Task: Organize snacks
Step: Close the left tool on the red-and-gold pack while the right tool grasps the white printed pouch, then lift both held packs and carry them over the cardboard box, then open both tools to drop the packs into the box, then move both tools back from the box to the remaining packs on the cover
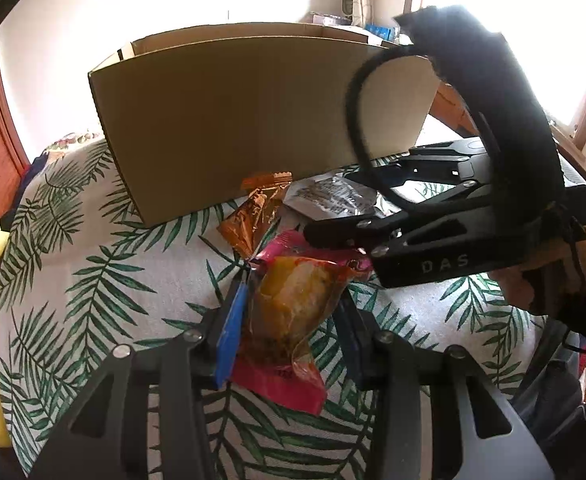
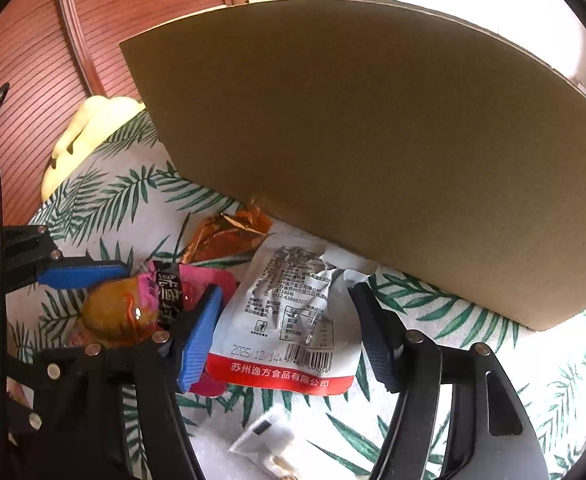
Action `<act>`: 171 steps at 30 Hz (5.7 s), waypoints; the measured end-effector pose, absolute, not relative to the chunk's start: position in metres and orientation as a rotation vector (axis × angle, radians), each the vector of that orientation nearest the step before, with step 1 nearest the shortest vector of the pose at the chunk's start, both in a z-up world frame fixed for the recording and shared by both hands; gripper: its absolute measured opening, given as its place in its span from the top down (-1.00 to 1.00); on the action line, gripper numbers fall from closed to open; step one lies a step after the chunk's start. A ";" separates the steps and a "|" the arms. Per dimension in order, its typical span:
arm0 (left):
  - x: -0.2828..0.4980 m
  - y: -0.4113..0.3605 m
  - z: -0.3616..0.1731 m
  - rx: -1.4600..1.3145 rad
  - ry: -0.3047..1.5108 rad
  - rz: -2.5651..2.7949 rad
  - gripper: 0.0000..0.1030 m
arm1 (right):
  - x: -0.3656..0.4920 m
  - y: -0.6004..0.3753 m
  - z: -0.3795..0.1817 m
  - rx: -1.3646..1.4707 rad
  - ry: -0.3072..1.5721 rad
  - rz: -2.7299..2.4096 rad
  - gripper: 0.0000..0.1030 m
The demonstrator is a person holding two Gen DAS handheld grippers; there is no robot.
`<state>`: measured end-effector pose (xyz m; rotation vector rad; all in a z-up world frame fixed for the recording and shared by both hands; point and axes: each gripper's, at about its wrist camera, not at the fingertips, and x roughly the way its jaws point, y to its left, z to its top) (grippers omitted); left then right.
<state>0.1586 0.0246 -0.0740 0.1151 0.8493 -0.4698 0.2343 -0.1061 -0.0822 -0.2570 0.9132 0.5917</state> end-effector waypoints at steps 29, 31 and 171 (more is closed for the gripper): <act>0.142 0.036 -0.046 0.032 0.782 -0.461 0.20 | 0.191 -0.156 -0.035 -0.112 0.731 0.577 -0.30; 0.140 0.035 -0.042 0.031 0.772 -0.461 0.20 | 0.190 -0.159 -0.032 -0.104 0.722 0.573 -0.30; 0.204 0.030 -0.065 0.081 0.780 -0.373 -0.41 | 0.122 -0.188 -0.075 -0.273 0.857 0.655 -0.23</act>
